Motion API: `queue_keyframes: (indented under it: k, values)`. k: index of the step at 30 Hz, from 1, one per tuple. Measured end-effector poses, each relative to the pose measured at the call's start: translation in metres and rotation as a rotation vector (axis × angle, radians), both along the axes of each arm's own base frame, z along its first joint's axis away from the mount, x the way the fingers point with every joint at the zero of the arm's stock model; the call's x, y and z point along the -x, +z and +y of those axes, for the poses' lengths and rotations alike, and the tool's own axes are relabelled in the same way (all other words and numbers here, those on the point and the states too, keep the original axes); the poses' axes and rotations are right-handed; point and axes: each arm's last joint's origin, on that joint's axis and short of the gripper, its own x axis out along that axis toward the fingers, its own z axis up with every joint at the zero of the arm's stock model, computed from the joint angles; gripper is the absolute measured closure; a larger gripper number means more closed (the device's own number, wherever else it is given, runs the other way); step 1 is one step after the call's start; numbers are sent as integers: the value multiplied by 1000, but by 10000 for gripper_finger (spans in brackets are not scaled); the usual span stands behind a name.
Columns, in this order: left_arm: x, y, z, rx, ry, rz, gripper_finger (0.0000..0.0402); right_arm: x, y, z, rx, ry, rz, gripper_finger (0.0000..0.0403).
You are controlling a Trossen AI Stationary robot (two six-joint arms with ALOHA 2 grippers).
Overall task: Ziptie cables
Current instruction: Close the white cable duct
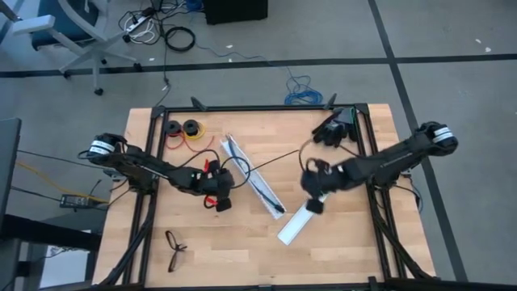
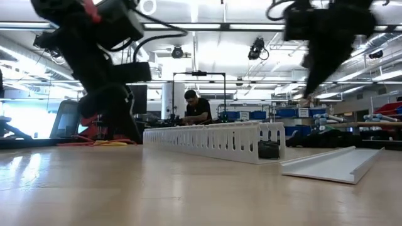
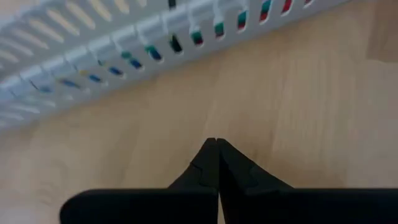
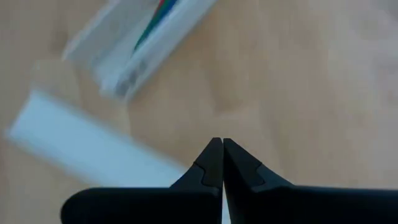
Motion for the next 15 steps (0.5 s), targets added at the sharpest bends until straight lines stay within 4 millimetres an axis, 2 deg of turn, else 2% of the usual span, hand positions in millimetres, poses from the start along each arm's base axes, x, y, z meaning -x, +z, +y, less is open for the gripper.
queue_keyframes:
  k: [6, 11, 15]
  values:
    - [11, -10, -2, 87, 60, -123, 400, 23, -24, 27, -5, 79, 70, 403]
    - [17, -16, -3, 155, 128, -128, 400, 28, -31, 33, -16, 113, 85, 396]
    - [18, -17, -8, 186, 148, -139, 400, 30, -36, 36, -16, 171, 84, 367]
